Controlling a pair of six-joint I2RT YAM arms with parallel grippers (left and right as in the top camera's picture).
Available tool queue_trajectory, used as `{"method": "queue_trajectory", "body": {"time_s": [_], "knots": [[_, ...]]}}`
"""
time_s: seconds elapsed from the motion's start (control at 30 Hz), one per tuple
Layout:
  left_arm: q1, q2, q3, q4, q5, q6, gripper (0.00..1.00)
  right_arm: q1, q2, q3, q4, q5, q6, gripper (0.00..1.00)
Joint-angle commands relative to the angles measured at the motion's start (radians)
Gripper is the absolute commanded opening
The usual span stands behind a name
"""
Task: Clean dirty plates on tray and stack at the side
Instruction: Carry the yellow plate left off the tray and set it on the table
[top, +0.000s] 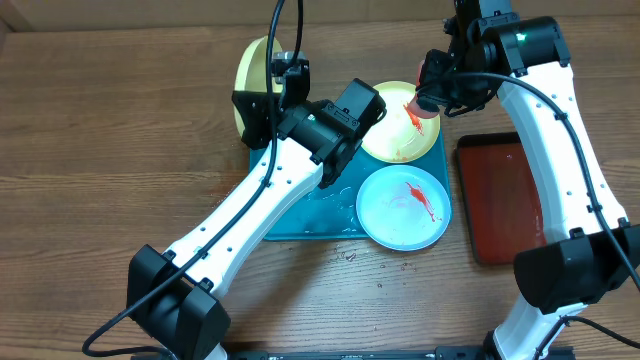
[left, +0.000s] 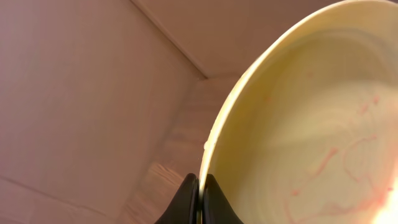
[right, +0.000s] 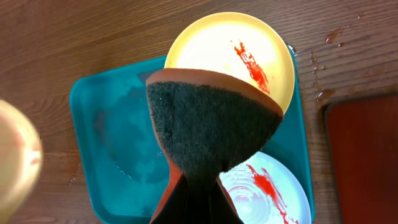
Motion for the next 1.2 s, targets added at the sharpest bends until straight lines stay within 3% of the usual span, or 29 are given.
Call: {"method": "queue_trajectory", "body": {"time_s": [0.0,0.17,0.2,0.4,0.5,0.67,0.83,0.93,1.17], "knots": [[0.045,-0.023,0.012,-0.013,0.256,0.022,0.04,-0.004,-0.004,0.003,0.002,0.006,-0.008,0.04],[0.192,-0.023,0.012,-0.008,0.603,0.137,0.04,-0.004,-0.003,0.003,0.002,0.006,-0.016,0.04],[0.267,-0.023,0.012,0.005,0.743,0.196,0.04,-0.004,-0.004,0.003,0.002,0.006,-0.023,0.04],[0.532,-0.027,0.012,0.066,1.271,0.4,0.04,-0.004,-0.004,0.003,0.002,0.006,-0.026,0.04],[0.66,-0.027,0.008,0.068,1.409,0.446,0.05,-0.004,-0.004,0.003,0.002,0.006,-0.026,0.04],[0.858,-0.027,-0.07,0.111,1.513,0.489,0.04,-0.004,-0.004,0.003,0.002,0.006,-0.026,0.04],[1.001,-0.027,-0.238,0.301,1.603,0.468,0.04,-0.004,-0.004,0.003,0.002,0.006,-0.026,0.04],[1.034,-0.027,-0.332,0.418,1.576,0.444,0.04,-0.004,-0.003,0.003,0.002,0.006,-0.026,0.04],[1.042,-0.026,-0.477,0.58,1.365,0.317,0.04,-0.004,-0.004,0.003,0.001,0.006,-0.026,0.04]]}}
